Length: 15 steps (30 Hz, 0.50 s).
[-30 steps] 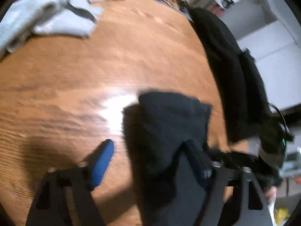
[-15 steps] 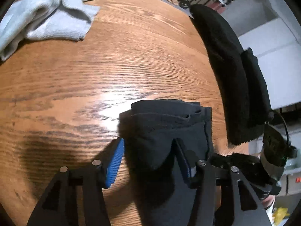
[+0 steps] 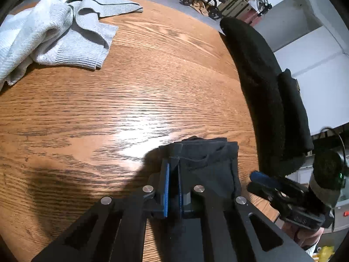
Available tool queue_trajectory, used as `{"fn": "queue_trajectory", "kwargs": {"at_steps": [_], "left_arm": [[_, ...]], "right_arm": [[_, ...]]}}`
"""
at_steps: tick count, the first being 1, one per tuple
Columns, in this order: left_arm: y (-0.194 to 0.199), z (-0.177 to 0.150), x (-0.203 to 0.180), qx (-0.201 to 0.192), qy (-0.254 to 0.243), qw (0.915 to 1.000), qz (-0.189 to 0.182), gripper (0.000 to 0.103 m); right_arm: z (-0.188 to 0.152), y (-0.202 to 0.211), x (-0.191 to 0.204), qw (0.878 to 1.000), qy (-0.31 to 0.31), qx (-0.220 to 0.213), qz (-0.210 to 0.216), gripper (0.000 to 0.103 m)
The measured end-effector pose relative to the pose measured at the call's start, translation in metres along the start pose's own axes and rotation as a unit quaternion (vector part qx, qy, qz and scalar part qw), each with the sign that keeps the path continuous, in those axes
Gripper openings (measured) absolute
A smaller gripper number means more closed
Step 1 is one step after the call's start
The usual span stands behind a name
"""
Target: Fold clothes
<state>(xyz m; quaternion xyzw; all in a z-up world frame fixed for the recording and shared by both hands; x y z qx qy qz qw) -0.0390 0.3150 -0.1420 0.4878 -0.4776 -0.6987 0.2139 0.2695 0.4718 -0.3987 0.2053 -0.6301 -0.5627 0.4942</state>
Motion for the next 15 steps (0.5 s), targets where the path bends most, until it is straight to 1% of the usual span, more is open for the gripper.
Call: {"fn": "queue_trajectory", "kwargs": {"at_steps": [1,2,3,5,6,7,8,10,11,12,14,15], "left_arm": [[0.001,0.0,0.001,0.0,0.001,1.0,-0.001,0.008],[0.002,0.001,0.004,-0.002,0.009,1.0,-0.002,0.016],[0.003,0.002,0.007,-0.004,0.016,0.9999,-0.003,0.021],[0.003,0.003,0.012,-0.009,0.025,0.9996,0.0,0.049],[0.004,0.003,0.014,-0.009,0.028,0.9996,0.0,0.055],[0.005,0.001,0.015,-0.009,0.031,0.9995,-0.004,0.065],[0.006,-0.001,0.016,-0.008,0.034,0.9994,-0.007,0.069],[0.002,-0.002,0.016,0.0,0.036,0.9992,-0.016,0.069],[0.001,-0.003,0.017,0.004,0.035,0.9992,-0.018,0.069],[0.002,-0.004,0.019,0.007,0.035,0.9992,-0.019,0.069],[0.003,-0.005,0.023,0.01,0.038,0.999,-0.023,0.069],[0.004,-0.005,0.025,0.01,0.042,0.9987,-0.027,0.069]], "right_arm": [[0.004,-0.004,0.001,1.0,-0.003,0.003,-0.002,0.044],[0.008,-0.008,0.002,1.0,-0.006,0.006,-0.004,0.044],[0.012,-0.011,0.002,1.0,-0.008,0.008,-0.005,0.044],[0.019,-0.016,0.004,1.0,-0.013,0.01,-0.01,0.045],[0.024,-0.019,0.005,1.0,-0.016,0.01,-0.014,0.045],[0.028,-0.021,0.005,1.0,-0.018,0.01,-0.016,0.046],[0.031,-0.024,0.005,1.0,-0.021,0.011,-0.017,0.048],[0.035,-0.031,0.005,1.0,-0.016,0.014,-0.022,0.049],[0.037,-0.036,0.005,0.999,-0.008,0.017,-0.028,0.044],[0.037,-0.037,0.004,0.999,-0.005,0.017,-0.031,0.034],[0.036,-0.035,-0.001,0.999,-0.007,0.016,-0.032,0.024],[0.035,-0.034,-0.003,0.999,-0.008,0.016,-0.032,0.023]]}}
Point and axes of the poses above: each gripper's, at about its wrist camera, not at the fingertips, and y roughly against the way its jaws point, x to its left, z to its top, the point moved 10 cm from there along -y, roughly the way its jaws point, and after that the axes turned 12 degrees about x, right-handed, at the moved point
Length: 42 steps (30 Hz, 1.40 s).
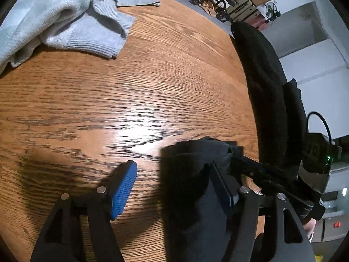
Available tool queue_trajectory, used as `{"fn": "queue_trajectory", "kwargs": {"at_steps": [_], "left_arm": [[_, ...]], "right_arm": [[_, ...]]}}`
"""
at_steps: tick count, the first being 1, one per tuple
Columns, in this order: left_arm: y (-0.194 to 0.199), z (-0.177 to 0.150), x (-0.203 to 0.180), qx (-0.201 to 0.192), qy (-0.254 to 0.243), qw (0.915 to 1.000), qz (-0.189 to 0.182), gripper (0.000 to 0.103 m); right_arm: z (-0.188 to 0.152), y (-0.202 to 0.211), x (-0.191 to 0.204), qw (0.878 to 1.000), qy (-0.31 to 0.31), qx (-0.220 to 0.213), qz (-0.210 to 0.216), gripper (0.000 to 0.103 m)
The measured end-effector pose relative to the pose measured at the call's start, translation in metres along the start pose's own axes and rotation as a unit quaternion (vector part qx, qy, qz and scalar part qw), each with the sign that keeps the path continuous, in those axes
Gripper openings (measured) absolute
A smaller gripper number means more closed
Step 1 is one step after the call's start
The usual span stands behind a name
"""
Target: Fold clothes
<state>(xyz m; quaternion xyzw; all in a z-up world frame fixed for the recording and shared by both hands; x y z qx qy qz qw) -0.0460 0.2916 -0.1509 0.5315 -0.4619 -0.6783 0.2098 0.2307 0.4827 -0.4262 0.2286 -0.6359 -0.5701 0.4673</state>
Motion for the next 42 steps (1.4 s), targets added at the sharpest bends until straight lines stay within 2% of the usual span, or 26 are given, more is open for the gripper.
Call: {"fn": "queue_trajectory", "kwargs": {"at_steps": [1,3,6,11,13,14,15,16,19,20,22,23,24,27,31,32,33,34,36,40,41,42], "left_arm": [[0.001,0.0,0.002,-0.001,0.004,1.0,-0.002,0.07],[0.003,0.001,0.005,-0.003,0.012,0.9999,-0.004,0.07],[0.006,0.001,0.008,-0.006,0.023,0.9997,-0.006,0.07],[0.0,-0.001,0.004,-0.001,0.023,0.9997,-0.007,0.07],[-0.002,-0.001,0.001,-0.002,0.016,0.9999,-0.005,0.07],[-0.003,-0.001,0.0,-0.003,0.013,0.9999,-0.003,0.07],[-0.003,-0.001,-0.001,-0.004,0.009,0.9999,-0.001,0.07],[-0.003,-0.001,-0.001,-0.005,0.007,1.0,-0.001,0.07],[-0.002,-0.003,0.002,0.0,0.019,0.9997,-0.012,0.07],[-0.002,-0.004,0.002,0.002,0.02,0.9997,-0.015,0.07],[-0.004,-0.008,-0.002,0.013,0.017,0.9995,-0.022,0.07],[-0.005,-0.011,-0.005,0.019,0.015,0.9993,-0.028,0.07],[-0.008,-0.013,-0.011,0.024,0.011,0.999,-0.037,0.07],[-0.022,-0.018,-0.026,0.044,-0.007,0.9978,-0.049,0.07],[-0.029,-0.016,-0.037,0.039,-0.022,0.9979,-0.047,0.07],[-0.03,-0.015,-0.038,0.038,-0.026,0.9979,-0.045,0.069],[-0.029,-0.013,-0.037,0.035,-0.03,0.9983,-0.036,0.058],[-0.029,-0.012,-0.033,0.034,-0.033,0.9987,-0.019,0.037],[-0.022,-0.006,-0.03,0.022,-0.034,0.9992,-0.004,0.036],[0.01,0.025,-0.027,-0.051,-0.037,0.998,0.004,0.038],[0.015,0.032,-0.022,-0.062,-0.029,0.9976,0.007,0.043],[0.018,0.033,-0.012,-0.062,-0.012,0.9979,0.017,0.048]], "right_arm": [[-0.001,0.004,-0.002,1.0,-0.001,-0.004,0.005,0.023],[-0.004,0.016,-0.005,1.0,-0.011,-0.02,0.014,0.034],[-0.004,0.041,-0.007,0.998,-0.012,-0.057,0.015,0.042],[-0.001,0.039,0.002,0.998,-0.002,-0.056,0.022,0.042],[0.002,0.029,0.009,0.999,0.005,-0.047,0.023,0.038],[0.005,0.023,0.012,0.999,0.01,-0.042,0.023,0.03],[0.007,0.016,0.014,0.999,0.016,-0.033,0.013,0.014],[0.007,0.012,0.015,0.999,0.019,-0.028,0.003,0.004],[0.006,0.026,0.012,0.999,0.016,-0.046,0.0,0.004],[0.006,0.03,0.007,0.999,0.009,-0.052,0.001,0.006],[0.002,0.026,-0.005,0.999,-0.008,-0.033,0.006,0.025],[-0.002,0.024,-0.011,0.999,-0.02,-0.021,0.016,0.042],[-0.005,0.023,-0.014,0.999,-0.025,-0.012,0.02,0.046],[-0.013,0.018,-0.018,0.999,-0.029,0.002,0.026,0.046],[-0.015,0.005,-0.013,0.997,-0.038,0.022,0.06,0.046],[-0.014,0.002,-0.011,0.997,-0.037,0.025,0.063,0.044],[-0.013,-0.001,-0.009,0.997,-0.035,0.028,0.064,0.031],[-0.011,-0.004,-0.006,0.997,-0.032,0.03,0.067,0.025],[-0.005,-0.001,0.0,0.997,-0.032,0.021,0.064,0.018],[0.023,0.021,0.021,0.997,-0.005,-0.042,0.067,0.013],[0.027,0.021,0.02,0.997,-0.005,-0.049,0.058,0.023],[0.029,0.018,0.016,0.998,-0.008,-0.049,0.046,0.041]]}}
Point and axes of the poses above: each gripper's, at about its wrist camera, not at the fingertips, and y roughly against the way its jaws point, x to its left, z to its top, the point moved 10 cm from there along -y, roughly the way its jaws point, and after that the axes turned 12 degrees about x, right-handed, at the moved point
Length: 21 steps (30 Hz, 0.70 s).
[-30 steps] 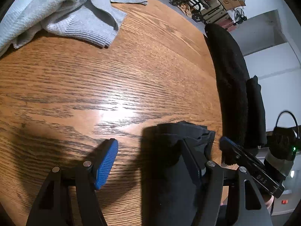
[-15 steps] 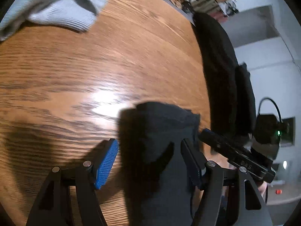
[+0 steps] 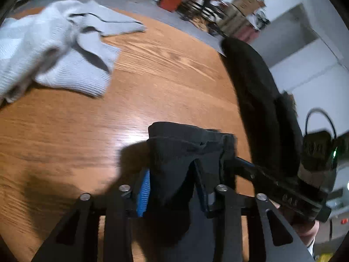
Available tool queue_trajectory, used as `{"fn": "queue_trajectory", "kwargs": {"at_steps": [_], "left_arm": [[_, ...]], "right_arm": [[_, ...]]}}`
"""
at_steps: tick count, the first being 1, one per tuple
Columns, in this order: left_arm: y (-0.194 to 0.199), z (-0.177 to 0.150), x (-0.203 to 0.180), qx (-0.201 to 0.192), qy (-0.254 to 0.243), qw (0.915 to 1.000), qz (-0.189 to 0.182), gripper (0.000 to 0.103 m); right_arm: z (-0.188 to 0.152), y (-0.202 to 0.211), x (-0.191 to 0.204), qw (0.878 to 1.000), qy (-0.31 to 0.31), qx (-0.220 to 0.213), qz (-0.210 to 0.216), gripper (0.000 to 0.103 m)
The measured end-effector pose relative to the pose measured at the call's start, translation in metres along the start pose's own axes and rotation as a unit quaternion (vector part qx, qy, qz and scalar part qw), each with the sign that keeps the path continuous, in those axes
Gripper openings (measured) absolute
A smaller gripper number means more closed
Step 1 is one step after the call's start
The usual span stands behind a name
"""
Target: Fold clothes
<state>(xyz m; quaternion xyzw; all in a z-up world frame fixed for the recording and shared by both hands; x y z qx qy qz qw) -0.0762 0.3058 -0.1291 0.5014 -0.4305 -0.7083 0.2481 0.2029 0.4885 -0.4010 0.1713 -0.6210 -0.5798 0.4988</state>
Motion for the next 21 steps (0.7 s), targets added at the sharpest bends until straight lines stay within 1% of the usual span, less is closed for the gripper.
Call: {"fn": "queue_trajectory", "kwargs": {"at_steps": [1,2,3,5,7,8,10,11,12,14,15,16,17,18,19,20,21], "left_arm": [[0.002,-0.003,0.009,0.004,0.018,0.9998,0.004,0.058],[0.004,-0.009,0.016,0.011,0.035,0.9993,0.005,0.067],[0.004,-0.018,0.02,0.023,0.047,0.9986,0.004,0.069],[0.004,-0.034,0.019,0.04,0.044,0.9982,0.0,0.07],[-0.001,-0.052,0.014,0.056,0.03,0.998,0.006,0.07],[-0.007,-0.057,0.009,0.063,0.02,0.9978,0.01,0.07],[-0.02,-0.063,-0.002,0.077,-0.012,0.9968,0.016,0.069],[-0.022,-0.064,-0.009,0.076,-0.03,0.9965,0.016,0.051],[-0.026,-0.066,-0.014,0.084,-0.04,0.9955,0.018,0.035],[-0.028,-0.067,-0.018,0.089,-0.044,0.9949,0.021,0.033],[-0.027,-0.066,-0.018,0.087,-0.042,0.995,0.022,0.033],[-0.026,-0.067,-0.018,0.086,-0.038,0.9953,0.023,0.034],[-0.024,-0.069,-0.015,0.086,-0.027,0.9957,0.023,0.041],[-0.023,-0.072,-0.012,0.087,-0.016,0.9958,0.024,0.046],[-0.023,-0.074,-0.009,0.092,-0.007,0.9954,0.025,0.058],[-0.023,-0.078,-0.006,0.096,0.0,0.995,0.026,0.068],[-0.022,-0.085,-0.006,0.097,-0.002,0.9949,0.025,0.07]], "right_arm": [[0.002,-0.002,-0.004,1.0,-0.002,0.0,-0.012,0.047],[-0.003,-0.004,-0.009,1.0,-0.008,0.008,-0.015,0.048],[-0.01,-0.005,-0.011,1.0,-0.012,0.02,-0.01,0.048],[-0.027,-0.002,-0.009,0.999,-0.005,0.036,0.003,0.048],[-0.038,-0.002,-0.004,0.999,0.006,0.041,0.002,0.054],[-0.044,-0.006,-0.002,0.999,0.013,0.048,-0.004,0.058],[-0.054,-0.016,0.002,0.997,0.024,0.064,-0.021,0.058],[-0.059,-0.021,0.004,0.996,0.03,0.073,-0.029,0.046],[-0.062,-0.024,0.006,0.996,0.034,0.078,-0.035,0.025],[-0.063,-0.024,0.01,0.995,0.038,0.081,-0.042,0.012],[-0.063,-0.022,0.01,0.995,0.038,0.077,-0.044,0.011],[-0.063,-0.02,0.011,0.996,0.037,0.074,-0.047,0.012],[-0.065,-0.019,0.008,0.996,0.031,0.074,-0.04,0.022],[-0.068,-0.019,0.005,0.996,0.022,0.08,-0.03,0.039],[-0.074,-0.018,0.004,0.996,0.013,0.089,-0.015,0.046],[-0.08,-0.015,0.004,0.996,0.004,0.092,0.003,0.05],[-0.087,-0.012,0.004,0.996,0.002,0.093,0.015,0.05]]}}
Point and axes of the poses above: each gripper's, at about its wrist camera, not at the fingertips, and y roughly against the way its jaws point, x to its left, z to its top, the point moved 10 cm from there along -y, roughly the way its jaws point, and after that the axes turned 12 degrees about x, right-handed, at the moved point
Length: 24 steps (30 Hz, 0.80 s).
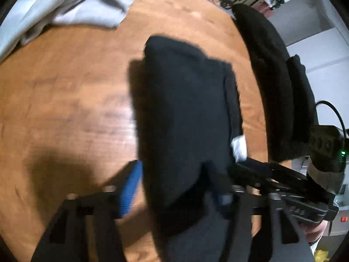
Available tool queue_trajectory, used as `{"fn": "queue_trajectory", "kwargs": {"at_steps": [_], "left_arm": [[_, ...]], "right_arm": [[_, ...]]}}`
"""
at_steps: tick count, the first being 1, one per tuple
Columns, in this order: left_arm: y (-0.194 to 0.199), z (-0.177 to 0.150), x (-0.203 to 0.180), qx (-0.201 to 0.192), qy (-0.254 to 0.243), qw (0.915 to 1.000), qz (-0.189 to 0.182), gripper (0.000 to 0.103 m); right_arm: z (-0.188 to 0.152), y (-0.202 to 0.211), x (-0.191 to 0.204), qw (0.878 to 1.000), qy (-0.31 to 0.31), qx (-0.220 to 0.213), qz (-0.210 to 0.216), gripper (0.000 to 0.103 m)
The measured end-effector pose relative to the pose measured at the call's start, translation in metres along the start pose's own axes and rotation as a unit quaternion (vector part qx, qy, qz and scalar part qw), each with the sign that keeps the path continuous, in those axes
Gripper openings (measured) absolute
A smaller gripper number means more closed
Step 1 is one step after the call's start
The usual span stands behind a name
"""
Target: Fold clothes
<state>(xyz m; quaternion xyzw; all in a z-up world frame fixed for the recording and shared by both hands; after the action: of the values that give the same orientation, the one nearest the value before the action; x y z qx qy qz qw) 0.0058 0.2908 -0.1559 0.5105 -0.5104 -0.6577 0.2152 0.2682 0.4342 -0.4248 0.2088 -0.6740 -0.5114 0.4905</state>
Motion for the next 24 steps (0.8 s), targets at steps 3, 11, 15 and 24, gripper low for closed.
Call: {"fn": "queue_trajectory", "kwargs": {"at_steps": [3,11,15,24], "left_arm": [[-0.002,-0.011,-0.006,0.002,-0.02,0.9998,-0.007,0.071],[-0.005,-0.024,-0.012,0.01,-0.012,0.9997,-0.018,0.055],[-0.008,-0.039,-0.014,0.007,-0.02,0.9998,-0.002,0.075],[-0.019,-0.052,-0.019,0.037,-0.019,0.9985,-0.035,0.045]], "right_arm": [[-0.019,-0.003,0.002,1.0,0.005,0.012,0.011,0.049],[-0.038,-0.004,-0.002,1.0,0.0,0.015,0.013,0.043],[-0.054,0.0,-0.01,1.0,-0.006,0.01,0.005,0.054],[-0.075,-0.001,-0.009,1.0,-0.017,-0.005,0.013,0.063]]}}
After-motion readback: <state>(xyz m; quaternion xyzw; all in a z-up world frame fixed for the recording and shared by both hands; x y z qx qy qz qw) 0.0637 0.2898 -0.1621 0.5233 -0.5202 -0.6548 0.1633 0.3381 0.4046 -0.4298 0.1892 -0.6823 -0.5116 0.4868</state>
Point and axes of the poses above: each gripper's, at about its wrist camera, not at the fingertips, and y roughly against the way its jaws point, x to its left, z to its top, the point moved 10 cm from there along -y, roughly the way its jaws point, and after that the axes turned 12 degrees about x, right-handed, at the moved point
